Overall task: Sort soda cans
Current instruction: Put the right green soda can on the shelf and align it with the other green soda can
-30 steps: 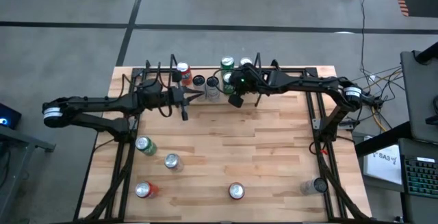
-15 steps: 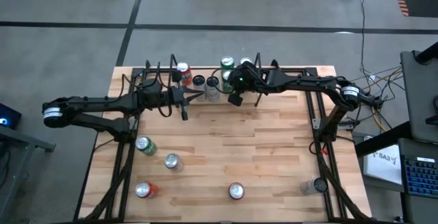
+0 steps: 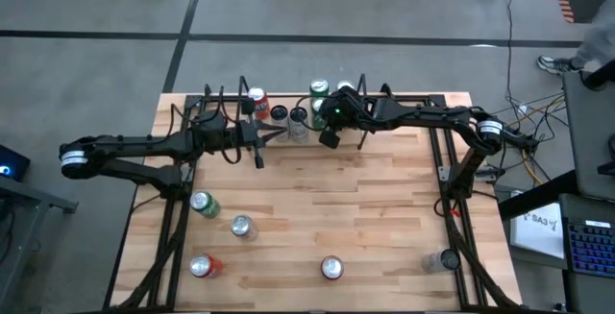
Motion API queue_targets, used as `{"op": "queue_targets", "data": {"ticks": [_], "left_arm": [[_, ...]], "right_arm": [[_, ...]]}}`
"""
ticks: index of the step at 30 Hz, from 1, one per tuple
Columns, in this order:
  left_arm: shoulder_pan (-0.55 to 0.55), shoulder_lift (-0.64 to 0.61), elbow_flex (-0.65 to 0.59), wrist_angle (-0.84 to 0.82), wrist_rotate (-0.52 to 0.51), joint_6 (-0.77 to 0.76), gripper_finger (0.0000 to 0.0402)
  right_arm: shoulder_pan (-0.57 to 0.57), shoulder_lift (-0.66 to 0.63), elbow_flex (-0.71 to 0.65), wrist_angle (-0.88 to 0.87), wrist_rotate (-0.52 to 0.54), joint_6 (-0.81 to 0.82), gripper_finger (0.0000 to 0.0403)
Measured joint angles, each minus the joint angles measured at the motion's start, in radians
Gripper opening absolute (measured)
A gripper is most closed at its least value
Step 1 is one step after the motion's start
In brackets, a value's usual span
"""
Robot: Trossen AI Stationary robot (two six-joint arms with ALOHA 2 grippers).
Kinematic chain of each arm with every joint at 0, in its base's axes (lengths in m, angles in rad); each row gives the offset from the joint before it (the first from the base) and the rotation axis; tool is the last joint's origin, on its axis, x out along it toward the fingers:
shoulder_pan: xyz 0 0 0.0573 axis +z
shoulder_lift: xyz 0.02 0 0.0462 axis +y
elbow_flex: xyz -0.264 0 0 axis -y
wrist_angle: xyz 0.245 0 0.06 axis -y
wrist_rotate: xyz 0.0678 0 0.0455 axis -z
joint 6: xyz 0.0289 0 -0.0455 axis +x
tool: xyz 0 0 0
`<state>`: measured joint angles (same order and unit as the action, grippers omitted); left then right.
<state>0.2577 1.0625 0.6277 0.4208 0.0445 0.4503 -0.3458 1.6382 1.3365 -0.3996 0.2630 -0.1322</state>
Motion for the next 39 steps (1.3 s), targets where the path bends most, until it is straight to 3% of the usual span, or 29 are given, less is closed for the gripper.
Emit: {"op": "queue_targets", "data": {"ticks": [10, 39], "left_arm": [[0.0, 0.092, 0.007, 0.109, 0.05, -0.005, 0.0], [0.002, 0.082, 0.012, 0.102, 0.044, -0.01, 0.0]], "right_arm": [[-0.007, 0.0, 0.0, 0.015, 0.003, -0.015, 0.0009], [-0.032, 0.0, -0.001, 0.019, -0.001, 0.007, 0.0009]]}}
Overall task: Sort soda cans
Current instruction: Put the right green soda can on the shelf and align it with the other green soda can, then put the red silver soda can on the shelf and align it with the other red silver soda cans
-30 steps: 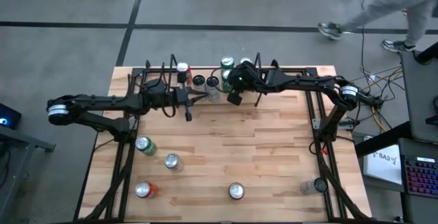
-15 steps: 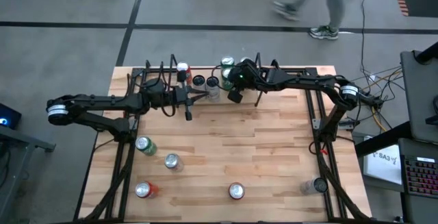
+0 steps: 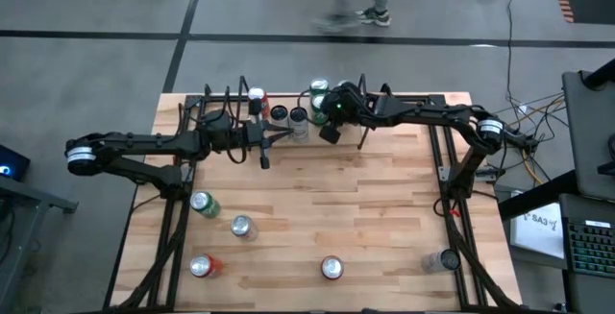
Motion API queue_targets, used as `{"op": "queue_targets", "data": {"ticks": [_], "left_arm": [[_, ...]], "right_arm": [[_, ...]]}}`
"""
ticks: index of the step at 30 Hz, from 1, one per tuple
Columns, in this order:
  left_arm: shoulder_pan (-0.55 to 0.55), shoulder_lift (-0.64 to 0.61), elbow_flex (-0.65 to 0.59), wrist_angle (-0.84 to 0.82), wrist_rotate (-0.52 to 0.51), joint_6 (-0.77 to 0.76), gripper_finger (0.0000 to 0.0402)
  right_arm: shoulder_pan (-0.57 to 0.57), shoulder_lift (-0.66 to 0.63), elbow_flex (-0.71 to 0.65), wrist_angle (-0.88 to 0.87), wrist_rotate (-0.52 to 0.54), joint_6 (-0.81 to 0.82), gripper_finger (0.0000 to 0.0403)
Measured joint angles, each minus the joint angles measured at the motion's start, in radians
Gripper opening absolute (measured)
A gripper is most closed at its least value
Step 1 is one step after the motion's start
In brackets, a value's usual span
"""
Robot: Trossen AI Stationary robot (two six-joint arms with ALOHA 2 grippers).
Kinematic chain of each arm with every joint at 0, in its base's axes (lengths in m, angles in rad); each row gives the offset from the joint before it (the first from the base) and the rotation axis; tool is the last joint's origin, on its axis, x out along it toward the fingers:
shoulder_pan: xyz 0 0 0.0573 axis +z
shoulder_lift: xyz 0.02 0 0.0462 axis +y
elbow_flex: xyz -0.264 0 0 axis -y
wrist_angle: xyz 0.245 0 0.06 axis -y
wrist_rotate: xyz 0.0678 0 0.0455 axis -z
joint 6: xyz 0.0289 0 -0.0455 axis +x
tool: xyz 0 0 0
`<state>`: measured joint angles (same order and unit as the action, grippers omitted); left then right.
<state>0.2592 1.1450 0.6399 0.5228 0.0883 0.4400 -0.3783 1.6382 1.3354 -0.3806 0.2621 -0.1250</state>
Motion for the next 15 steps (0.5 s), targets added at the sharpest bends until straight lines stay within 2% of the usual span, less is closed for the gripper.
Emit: {"op": "queue_targets", "data": {"ticks": [15], "left_arm": [[0.001, 0.0, -0.001, 0.0, 0.0, 0.0, 0.0]], "right_arm": [[0.021, 0.001, 0.0, -0.004, -0.009, 0.019, 0.0009]]}}
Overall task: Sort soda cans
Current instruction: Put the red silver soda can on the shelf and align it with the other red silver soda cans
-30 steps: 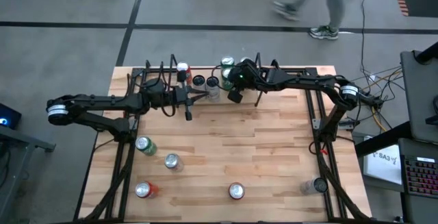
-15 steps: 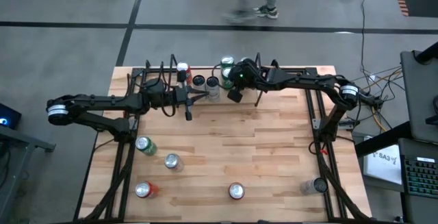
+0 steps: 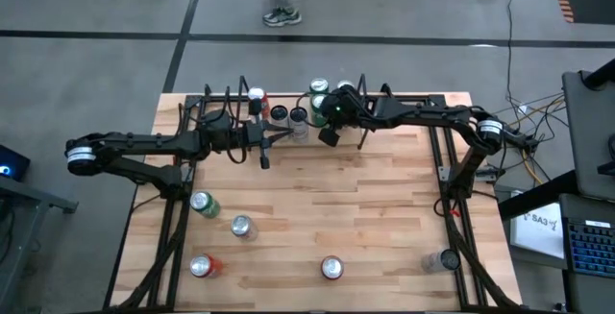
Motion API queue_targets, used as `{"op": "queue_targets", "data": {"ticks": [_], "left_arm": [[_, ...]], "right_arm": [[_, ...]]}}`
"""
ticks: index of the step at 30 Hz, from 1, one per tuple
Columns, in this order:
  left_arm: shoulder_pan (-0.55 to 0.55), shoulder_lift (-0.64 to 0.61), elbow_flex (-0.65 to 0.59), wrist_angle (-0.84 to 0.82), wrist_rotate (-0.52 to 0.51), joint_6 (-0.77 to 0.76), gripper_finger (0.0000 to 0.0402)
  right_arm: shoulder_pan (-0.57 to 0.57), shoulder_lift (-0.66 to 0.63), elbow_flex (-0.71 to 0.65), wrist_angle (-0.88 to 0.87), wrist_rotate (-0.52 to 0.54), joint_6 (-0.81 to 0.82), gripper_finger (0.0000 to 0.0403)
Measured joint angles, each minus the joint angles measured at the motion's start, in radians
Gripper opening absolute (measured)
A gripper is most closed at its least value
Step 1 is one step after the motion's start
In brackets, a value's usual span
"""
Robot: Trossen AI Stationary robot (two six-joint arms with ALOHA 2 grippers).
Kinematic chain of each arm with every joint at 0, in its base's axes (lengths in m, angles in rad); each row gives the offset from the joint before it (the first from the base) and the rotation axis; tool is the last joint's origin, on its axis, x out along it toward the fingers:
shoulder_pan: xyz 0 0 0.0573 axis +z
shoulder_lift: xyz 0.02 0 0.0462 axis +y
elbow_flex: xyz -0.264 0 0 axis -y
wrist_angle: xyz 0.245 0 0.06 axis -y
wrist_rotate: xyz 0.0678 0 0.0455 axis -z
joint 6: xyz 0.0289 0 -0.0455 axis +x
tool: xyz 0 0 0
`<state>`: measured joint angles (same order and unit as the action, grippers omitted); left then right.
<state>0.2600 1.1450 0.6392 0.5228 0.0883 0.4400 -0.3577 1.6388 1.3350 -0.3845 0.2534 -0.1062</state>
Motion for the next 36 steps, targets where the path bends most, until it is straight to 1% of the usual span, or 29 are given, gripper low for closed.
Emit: {"op": "queue_targets", "data": {"ticks": [4, 11, 13, 15, 19, 23, 27, 31, 36], "left_arm": [[-0.001, 0.0, 0.0, 0.0, 0.0, 0.0, 0.0], [-0.003, 0.0, 0.0, 0.017, 0.0, -0.014, 0.0], [-0.006, 0.0, 0.002, 0.018, 0.001, -0.018, 0.0], [-0.012, 0.003, 0.019, 0.011, 0.002, -0.041, 0.0], [-0.041, 0.016, 0.079, -0.04, 0.007, -0.115, 0.0], [-0.102, 0.035, 0.146, -0.169, 0.008, -0.183, 0.0], [-0.177, 0.038, 0.234, -0.405, 0.008, -0.24, 0.0], [-0.252, 0.039, 0.335, -0.617, 0.004, -0.339, 0.0], [-0.326, 0.042, 0.439, -0.855, 0.003, -0.52, 0.0]], "right_arm": [[0.025, -0.035, 0.002, -0.029, -0.042, 0.005, 0.0009], [0.086, -0.143, 0.082, -0.175, -0.053, 0.049, 0.0009], [0.109, -0.179, 0.1, -0.214, -0.079, 0.062, 0.0009], [0.137, -0.217, 0.108, -0.234, -0.105, 0.07, 0.0009], [0.202, -0.292, 0.111, -0.296, -0.108, 0.09, 0.0009], [0.266, -0.366, 0.111, -0.367, -0.107, 0.146, 0.0009], [0.326, -0.422, 0.111, -0.443, -0.105, 0.202, 0.0009], [0.387, -0.444, 0.111, -0.482, -0.104, 0.224, 0.0009], [0.461, -0.443, 0.11, -0.509, -0.104, 0.217, 0.0009]]}}
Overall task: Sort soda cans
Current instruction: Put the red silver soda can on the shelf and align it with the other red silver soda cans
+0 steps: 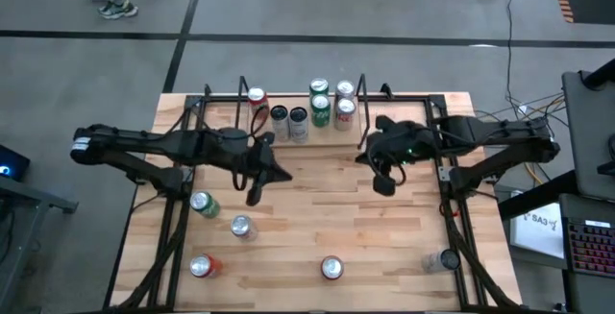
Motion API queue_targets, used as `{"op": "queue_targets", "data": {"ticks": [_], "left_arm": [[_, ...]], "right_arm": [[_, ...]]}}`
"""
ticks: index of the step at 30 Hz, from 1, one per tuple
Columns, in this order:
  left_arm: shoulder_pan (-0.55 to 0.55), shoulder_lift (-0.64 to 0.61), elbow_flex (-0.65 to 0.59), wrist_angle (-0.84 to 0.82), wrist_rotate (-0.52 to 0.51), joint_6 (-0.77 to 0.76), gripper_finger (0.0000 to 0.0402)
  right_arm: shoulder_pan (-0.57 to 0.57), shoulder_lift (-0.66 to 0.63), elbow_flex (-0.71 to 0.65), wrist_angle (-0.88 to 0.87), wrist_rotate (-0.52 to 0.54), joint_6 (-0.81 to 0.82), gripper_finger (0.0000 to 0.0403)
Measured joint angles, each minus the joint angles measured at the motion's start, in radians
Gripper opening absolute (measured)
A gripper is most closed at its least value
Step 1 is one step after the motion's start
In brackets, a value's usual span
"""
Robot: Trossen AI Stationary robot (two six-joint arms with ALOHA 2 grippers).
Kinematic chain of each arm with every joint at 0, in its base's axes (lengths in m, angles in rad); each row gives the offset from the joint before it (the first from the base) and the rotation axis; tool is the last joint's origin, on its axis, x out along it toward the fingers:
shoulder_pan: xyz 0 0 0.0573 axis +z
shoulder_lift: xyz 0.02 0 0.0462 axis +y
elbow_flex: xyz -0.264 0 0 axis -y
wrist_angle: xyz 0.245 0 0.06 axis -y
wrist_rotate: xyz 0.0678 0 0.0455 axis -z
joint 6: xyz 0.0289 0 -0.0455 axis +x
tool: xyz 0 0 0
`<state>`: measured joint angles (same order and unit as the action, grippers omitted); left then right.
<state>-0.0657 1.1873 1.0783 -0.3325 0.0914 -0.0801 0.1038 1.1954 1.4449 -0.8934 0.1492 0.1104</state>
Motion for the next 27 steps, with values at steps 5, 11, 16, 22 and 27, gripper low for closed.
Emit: {"op": "queue_targets", "data": {"ticks": [5, 11, 16, 22, 27], "left_arm": [[-0.05, 0.003, 0.068, -0.176, -0.003, -0.231, 0.0], [-0.101, 0.005, 0.108, -0.386, -0.003, -0.529, 0.0], [-0.159, 0.005, 0.126, -0.593, -0.003, -0.722, 0.0], [-0.234, 0.007, 0.125, -0.659, -0.057, -0.918, 0.0], [-0.286, 0.05, 0.128, -0.661, -0.097, -1.065, 0.0]], "right_arm": [[0.066, 0.0, -0.003, -0.013, 0.002, 0.002, 0.0009], [0.123, 0.0, -0.019, -0.023, 0.008, 0.021, 0.0009], [0.153, 0.001, -0.053, -0.023, 0.008, 0.035, 0.0009], [0.154, 0.002, -0.085, -0.014, 0.008, 0.059, 0.0009], [0.154, 0.002, -0.097, 0.005, 0.008, 0.056, 0.0009]]}}
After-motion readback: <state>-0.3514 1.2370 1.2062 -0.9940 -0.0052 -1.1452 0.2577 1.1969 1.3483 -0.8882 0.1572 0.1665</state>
